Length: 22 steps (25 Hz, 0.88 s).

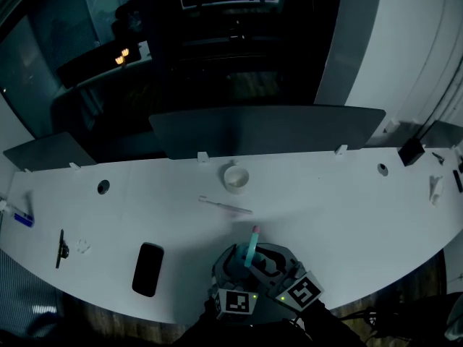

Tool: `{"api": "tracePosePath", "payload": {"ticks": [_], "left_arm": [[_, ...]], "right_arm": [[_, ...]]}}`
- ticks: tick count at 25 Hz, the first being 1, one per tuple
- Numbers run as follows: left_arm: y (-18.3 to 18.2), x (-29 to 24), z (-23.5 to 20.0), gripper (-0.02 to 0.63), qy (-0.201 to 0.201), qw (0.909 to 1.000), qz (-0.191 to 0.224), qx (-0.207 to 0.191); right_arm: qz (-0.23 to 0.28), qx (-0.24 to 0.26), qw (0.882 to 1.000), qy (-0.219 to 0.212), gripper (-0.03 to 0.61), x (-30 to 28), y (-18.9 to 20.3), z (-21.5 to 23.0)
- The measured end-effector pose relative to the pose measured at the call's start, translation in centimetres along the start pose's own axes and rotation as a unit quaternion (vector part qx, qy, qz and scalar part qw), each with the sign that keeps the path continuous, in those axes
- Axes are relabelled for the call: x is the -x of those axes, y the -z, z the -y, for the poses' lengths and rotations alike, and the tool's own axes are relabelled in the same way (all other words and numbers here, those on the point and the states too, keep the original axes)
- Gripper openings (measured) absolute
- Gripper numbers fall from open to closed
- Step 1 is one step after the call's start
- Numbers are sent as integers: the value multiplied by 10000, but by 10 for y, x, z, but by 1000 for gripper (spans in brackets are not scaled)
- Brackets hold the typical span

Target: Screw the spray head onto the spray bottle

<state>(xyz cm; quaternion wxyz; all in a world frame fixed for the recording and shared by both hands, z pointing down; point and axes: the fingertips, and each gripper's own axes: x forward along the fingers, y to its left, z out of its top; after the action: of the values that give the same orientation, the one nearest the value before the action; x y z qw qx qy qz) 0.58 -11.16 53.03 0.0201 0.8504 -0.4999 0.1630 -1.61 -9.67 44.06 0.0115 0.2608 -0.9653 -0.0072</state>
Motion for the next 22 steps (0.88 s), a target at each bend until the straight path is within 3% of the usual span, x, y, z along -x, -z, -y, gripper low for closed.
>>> {"api": "tracePosePath", "payload": {"ticks": [2, 3, 5, 8, 10, 12, 14, 16, 19, 22], "left_arm": [[1, 2, -4, 373, -741, 9966, -140, 325], [0, 3, -5, 373, -925, 9947, -161, 426], [-3, 2, -3, 374, -798, 9957, -74, 468], [-7, 1, 3, 385, 375, 9991, 216, 32], [-11, 3, 8, 417, 1337, 9888, 186, -638], [-14, 4, 15, 406, 2105, 9716, -22, -1080], [-15, 3, 16, 365, 2335, 9657, -137, -1124], [-15, 2, 14, 362, 1982, 9752, -51, -988], [-17, 0, 8, 362, 859, 9945, 76, -587], [-16, 0, 1, 362, -242, 9993, 123, -259]], "right_arm": [[-21, 25, 9999, 146, 121, 1, 1, -3], [-43, 17, 9999, 163, 120, 1, 2, -4], [-87, -47, 9999, 134, 121, 3, 3, -3], [-162, -106, 9997, -173, 121, 3, 5, -4], [-227, -174, 9983, -514, 121, 1, 3, -4], [-296, -175, 9959, -835, 121, 1, 2, -3], [-370, -65, 9948, -951, 123, 1, 3, -1], [-329, 17, 9963, -799, 123, 2, 3, 0], [-124, 76, 9995, -298, 123, 4, 1, 1], [-56, 47, 9998, 182, 123, 5, 2, 1]]}}
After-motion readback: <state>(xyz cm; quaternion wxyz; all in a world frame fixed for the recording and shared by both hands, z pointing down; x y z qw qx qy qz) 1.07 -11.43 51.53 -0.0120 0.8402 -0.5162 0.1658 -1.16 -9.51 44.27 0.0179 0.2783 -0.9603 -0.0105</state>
